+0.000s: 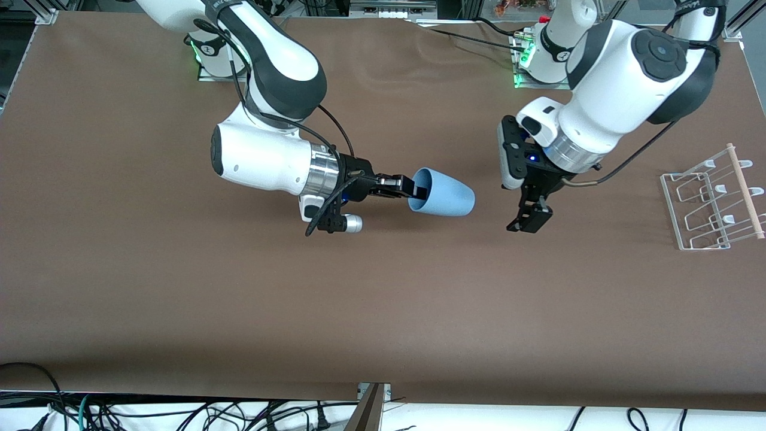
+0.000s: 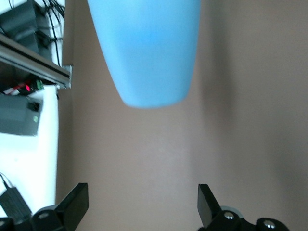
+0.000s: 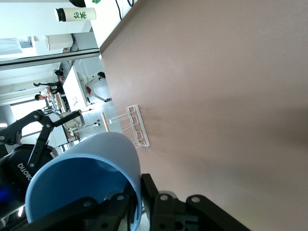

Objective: Transfer cup to left arm and place on rack
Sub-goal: 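Move the left gripper onto the cup's base and close it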

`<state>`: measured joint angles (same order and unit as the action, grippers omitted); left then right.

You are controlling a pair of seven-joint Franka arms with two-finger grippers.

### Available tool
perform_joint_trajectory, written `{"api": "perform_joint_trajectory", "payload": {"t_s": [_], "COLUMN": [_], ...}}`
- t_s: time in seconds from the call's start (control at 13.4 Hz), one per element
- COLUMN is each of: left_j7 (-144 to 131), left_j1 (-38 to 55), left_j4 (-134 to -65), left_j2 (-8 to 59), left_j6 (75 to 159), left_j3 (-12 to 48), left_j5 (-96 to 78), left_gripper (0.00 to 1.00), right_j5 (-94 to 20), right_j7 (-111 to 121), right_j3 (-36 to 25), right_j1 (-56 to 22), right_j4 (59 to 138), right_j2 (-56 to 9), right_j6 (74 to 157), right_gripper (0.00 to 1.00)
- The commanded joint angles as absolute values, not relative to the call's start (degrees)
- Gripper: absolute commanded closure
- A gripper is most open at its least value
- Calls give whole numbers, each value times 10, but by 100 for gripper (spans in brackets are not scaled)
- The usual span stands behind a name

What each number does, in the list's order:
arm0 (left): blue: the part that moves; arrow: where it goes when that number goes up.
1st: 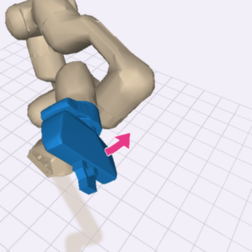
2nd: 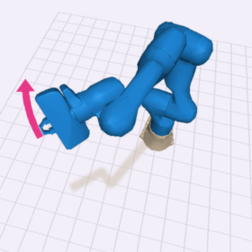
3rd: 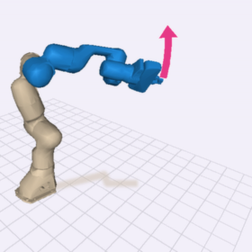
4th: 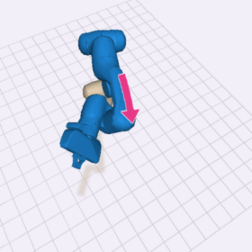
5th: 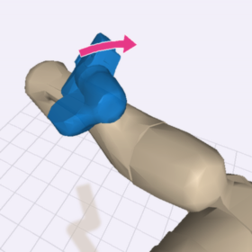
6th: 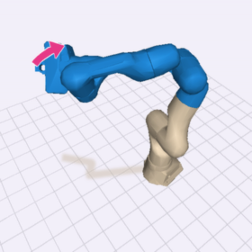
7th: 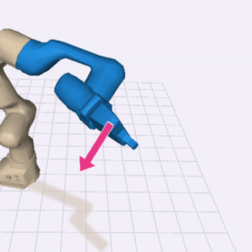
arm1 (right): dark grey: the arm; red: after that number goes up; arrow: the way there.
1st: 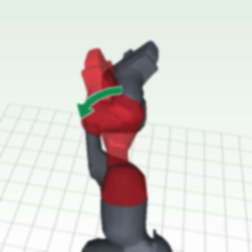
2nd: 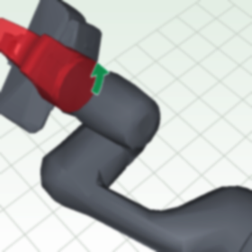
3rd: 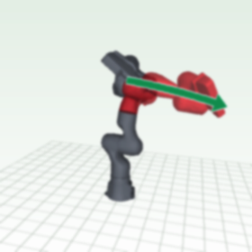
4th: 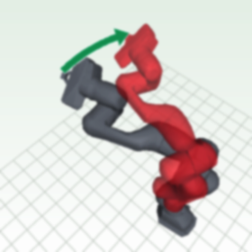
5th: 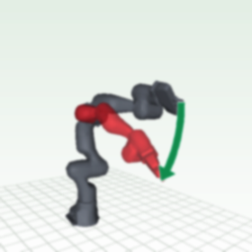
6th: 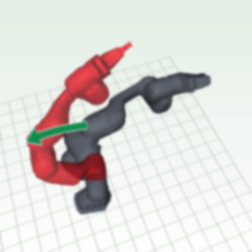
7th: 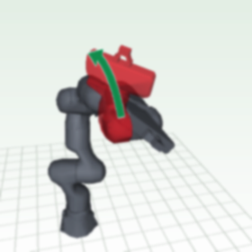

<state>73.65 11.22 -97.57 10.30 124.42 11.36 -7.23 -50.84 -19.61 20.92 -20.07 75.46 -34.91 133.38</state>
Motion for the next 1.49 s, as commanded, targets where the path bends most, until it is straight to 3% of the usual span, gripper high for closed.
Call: {"api": "perform_joint_trajectory", "payload": {"t_s": [0.0,0.37,1.19,1.34,1.42], "left_j7": [747,671,608,610,614], "left_j1": [120,120,140,141,142], "left_j4": [-969,-970,-963,-962,-963], "left_j2": [111,111,134,138,138], "left_j6": [1252,1252,1289,1295,1297], "left_j3": [114,155,163,163,163], "left_j5": [-98,-137,-142,-141,-141], "left_gripper": [0,0,0,39,72], "right_j5": [-519,-519,-519,-519,-519], "right_j7": [-200,-200,-198,-199,-199], "right_j3": [209,209,209,209,209], "right_j1": [-205,-205,-205,-204,-205], "right_j4": [734,734,734,734,734], "right_j2": [-358,-358,-357,-357,-357], "right_j6": [1333,1332,1333,1332,1332], "right_gripper": [100,100,100,100,100]}}
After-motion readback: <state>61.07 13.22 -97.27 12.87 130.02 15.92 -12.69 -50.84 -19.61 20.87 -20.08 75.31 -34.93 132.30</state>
